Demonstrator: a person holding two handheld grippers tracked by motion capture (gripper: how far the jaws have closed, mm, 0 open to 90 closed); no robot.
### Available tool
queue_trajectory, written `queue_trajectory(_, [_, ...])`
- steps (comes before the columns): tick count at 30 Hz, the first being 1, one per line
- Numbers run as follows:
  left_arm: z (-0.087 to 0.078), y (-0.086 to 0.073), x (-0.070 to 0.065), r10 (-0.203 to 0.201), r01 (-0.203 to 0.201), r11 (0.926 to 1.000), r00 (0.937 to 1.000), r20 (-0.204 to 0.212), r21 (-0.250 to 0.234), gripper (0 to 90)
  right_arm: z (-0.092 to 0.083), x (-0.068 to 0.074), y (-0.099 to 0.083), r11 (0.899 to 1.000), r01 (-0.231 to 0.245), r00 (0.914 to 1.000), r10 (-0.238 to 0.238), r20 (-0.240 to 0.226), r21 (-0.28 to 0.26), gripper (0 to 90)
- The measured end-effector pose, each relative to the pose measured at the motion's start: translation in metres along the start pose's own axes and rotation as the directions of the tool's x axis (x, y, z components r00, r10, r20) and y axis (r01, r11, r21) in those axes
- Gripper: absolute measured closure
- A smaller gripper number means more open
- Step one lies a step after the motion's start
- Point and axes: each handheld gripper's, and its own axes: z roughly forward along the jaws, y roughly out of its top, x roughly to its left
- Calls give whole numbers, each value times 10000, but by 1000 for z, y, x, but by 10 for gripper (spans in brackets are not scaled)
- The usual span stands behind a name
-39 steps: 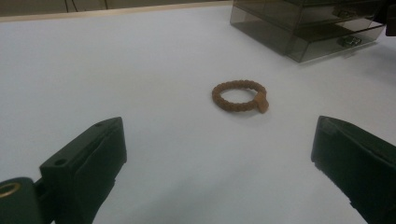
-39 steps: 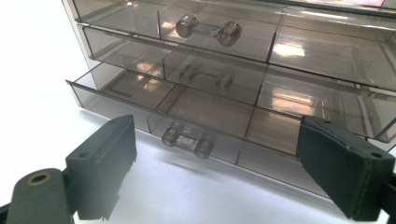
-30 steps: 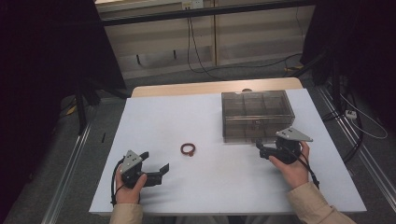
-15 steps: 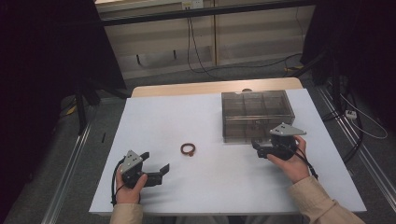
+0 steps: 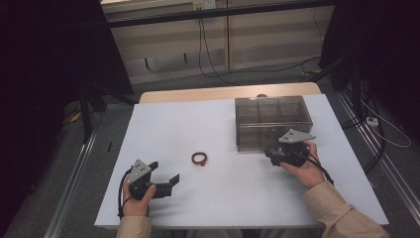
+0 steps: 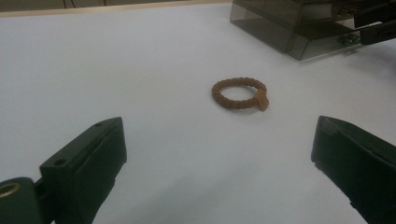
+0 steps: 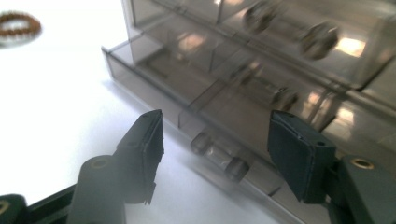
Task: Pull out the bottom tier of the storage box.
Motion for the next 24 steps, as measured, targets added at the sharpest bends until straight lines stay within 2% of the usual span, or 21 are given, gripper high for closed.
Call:
queue_trajectory(7, [0, 0, 0, 0, 0, 10000, 10000, 17, 32, 33, 10, -2, -3, 9980, 452, 9989, -457, 113, 436, 366])
queue_trajectory(10, [0, 0, 1, 16, -16, 10000, 10000, -3, 67, 33, 15, -1, -7, 9919, 943, 9954, -954, 93, 847, 407])
queue_trajectory(12, [0, -1, 1, -8, 9, 10000, 10000, -30, 60, 33, 15, -1, -8, 9921, 891, 9960, -897, 30, 880, 424])
queue_trajectory(14, [0, -1, 2, -11, 11, 10000, 10000, -44, 51, 33, 14, -1, -8, 9904, 1060, 9944, -1057, -83, 892, 448])
queue_trajectory(17, [0, -1, 1, -50, 50, 10000, 10000, -38, 23, 33, 13, 2, -7, 9834, 1558, 9878, -1558, -71, 931, 480])
queue_trajectory(24, [-1, 0, 1, -5, 5, 10000, 10000, -38, 19, 33, 8, 6, -6, 9792, 1675, 9858, -1648, -319, 1145, 506])
